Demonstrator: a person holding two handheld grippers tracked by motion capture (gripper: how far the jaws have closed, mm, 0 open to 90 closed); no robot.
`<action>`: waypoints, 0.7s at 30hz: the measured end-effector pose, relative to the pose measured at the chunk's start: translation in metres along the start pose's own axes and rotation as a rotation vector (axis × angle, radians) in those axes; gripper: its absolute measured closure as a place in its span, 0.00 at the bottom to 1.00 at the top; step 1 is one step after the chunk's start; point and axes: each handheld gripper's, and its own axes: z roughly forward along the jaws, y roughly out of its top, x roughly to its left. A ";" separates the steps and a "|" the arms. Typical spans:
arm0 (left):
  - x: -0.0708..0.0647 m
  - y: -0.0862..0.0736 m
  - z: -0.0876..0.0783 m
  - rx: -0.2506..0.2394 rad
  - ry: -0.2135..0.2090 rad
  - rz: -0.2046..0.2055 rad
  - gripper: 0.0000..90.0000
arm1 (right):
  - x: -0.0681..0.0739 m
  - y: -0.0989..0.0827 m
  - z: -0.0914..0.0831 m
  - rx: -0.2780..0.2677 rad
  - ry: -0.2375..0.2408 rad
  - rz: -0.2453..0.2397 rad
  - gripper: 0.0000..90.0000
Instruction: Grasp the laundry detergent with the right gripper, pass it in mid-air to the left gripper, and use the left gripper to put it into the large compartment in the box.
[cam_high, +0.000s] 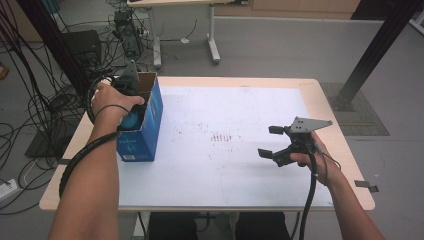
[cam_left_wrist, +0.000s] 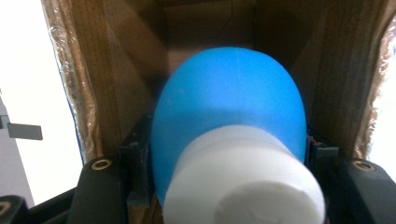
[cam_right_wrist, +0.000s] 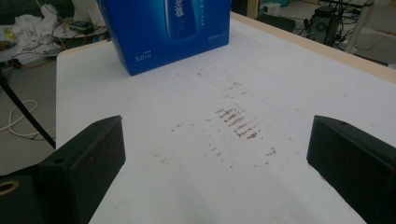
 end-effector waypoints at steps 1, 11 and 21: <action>0.000 0.000 0.000 0.000 0.001 0.001 0.42 | 0.000 0.000 0.000 0.001 0.000 0.001 0.05; 0.001 -0.001 0.000 -0.001 -0.003 -0.003 0.42 | 0.000 0.000 0.000 0.002 -0.003 0.003 0.05; 0.001 -0.001 0.000 -0.001 -0.003 -0.006 0.42 | -0.001 -0.001 0.001 0.003 -0.002 0.004 0.05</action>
